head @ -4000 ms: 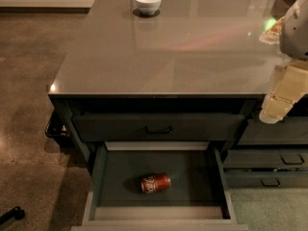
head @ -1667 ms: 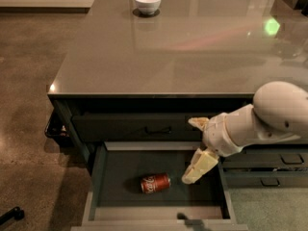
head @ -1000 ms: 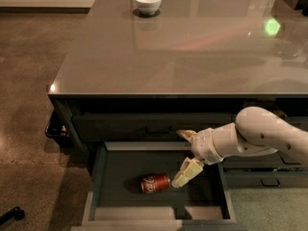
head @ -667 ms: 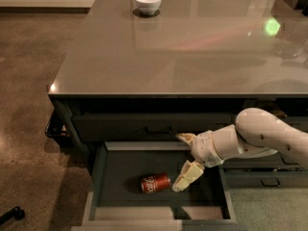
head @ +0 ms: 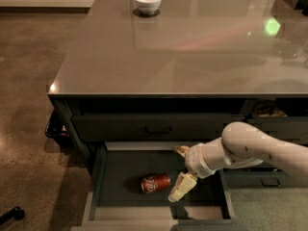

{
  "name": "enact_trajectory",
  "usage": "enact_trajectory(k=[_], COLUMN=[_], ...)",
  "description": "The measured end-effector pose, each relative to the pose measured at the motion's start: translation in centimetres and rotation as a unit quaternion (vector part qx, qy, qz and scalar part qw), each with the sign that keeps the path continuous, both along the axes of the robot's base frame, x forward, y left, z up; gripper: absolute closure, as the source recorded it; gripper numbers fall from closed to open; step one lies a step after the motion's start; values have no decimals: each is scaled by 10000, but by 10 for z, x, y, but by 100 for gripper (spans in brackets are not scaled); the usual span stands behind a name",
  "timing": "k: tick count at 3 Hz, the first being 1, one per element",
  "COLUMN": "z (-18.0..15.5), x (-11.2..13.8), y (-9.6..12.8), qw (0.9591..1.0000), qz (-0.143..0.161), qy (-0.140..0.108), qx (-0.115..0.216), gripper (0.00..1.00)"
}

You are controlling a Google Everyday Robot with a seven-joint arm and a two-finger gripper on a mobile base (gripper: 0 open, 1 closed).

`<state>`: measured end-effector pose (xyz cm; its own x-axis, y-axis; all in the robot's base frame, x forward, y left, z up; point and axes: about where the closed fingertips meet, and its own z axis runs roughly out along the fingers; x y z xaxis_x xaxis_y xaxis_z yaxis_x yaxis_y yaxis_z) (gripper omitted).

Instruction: Pick coke can from middle drawer and place on counter

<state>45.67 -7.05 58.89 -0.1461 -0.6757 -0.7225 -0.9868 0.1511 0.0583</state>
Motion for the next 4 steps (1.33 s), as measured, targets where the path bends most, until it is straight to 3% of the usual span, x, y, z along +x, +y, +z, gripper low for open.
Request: enact_trajectory(k=[1,2,4], z=[-47,-89,-99], x=[-2,5,9], y=[7,20,26], qw=[9994,9993,9995], qz=[-117,-42,-34], qy=[-182,-107,-160], qx=[-264,-352,-273], gripper=[0,0,0])
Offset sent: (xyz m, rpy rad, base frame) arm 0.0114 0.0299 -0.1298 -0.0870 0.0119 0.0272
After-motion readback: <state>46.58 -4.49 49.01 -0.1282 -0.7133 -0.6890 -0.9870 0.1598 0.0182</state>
